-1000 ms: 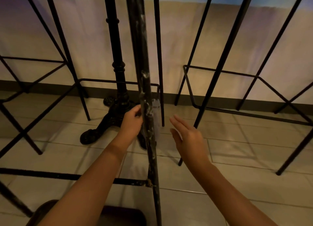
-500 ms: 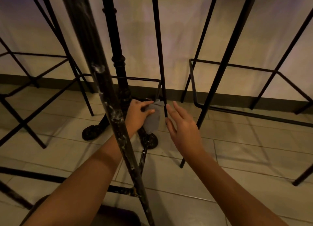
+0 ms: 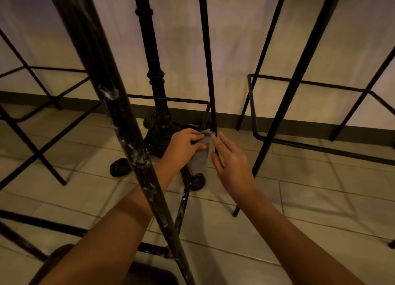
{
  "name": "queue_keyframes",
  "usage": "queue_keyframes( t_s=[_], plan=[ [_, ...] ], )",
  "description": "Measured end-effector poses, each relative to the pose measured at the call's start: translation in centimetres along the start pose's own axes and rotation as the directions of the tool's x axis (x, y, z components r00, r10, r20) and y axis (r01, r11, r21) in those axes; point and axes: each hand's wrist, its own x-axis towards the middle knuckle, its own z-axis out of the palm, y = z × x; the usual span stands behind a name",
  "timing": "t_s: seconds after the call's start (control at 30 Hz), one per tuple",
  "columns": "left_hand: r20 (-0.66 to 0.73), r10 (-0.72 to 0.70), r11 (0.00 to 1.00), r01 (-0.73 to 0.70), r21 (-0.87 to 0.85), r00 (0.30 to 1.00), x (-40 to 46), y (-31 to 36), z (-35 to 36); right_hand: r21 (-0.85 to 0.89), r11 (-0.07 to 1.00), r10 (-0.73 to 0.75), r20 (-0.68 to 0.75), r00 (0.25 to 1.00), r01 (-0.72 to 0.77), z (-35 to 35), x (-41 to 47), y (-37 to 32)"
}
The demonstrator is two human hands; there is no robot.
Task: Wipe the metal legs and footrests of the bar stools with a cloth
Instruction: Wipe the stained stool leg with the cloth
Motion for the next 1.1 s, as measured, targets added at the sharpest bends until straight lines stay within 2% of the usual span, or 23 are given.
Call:
queue_keyframes(
  t_s=[0.13,0.4,0.57,0.67,0.8,0.87,0.97,1.1],
  plan=[
    [0.004,-0.036,0.999,0.036,0.015,0.999,0.2,0.1,0.2,0.026,1.000,-0.010,0.033,0.999,0.010,0.4,0.9,0.5],
    [-0.032,-0.008,1.000,0.008,0.012,0.999,-1.6,0.2,0.6,0.081,0.997,-0.019,0.172,0.985,0.005,1.0,3.8,0.9],
    [-0.043,-0.028,1.000,0.028,-0.007,0.999,-2.5,0.2,0.6,0.008,1.000,-0.020,0.330,0.944,0.018,1.3,5.9,1.1],
    [-0.044,-0.019,1.000,0.019,-0.015,0.999,-2.8,0.0,0.6,-0.041,0.998,-0.025,0.368,0.930,0.043,1.2,6.8,1.3],
    [-0.050,-0.035,0.999,0.036,0.007,0.998,-2.8,-0.3,0.4,-0.078,0.990,-0.069,0.474,0.878,0.120,0.7,7.6,1.4],
    [-0.053,-0.038,0.999,0.039,0.031,0.998,-2.4,-0.1,0.4,-0.076,0.992,-0.049,0.491,0.870,0.100,0.6,8.0,1.7],
    [-0.054,-0.058,0.997,0.060,0.038,0.997,-1.7,0.3,0.3,-0.175,0.973,-0.040,0.518,0.855,0.151,0.8,8.1,1.8],
    [-0.066,-0.044,0.999,0.045,0.024,0.997,-2.0,0.8,0.5,-0.196,0.974,0.007,0.521,0.854,0.112,0.9,8.2,1.7]
  ],
)
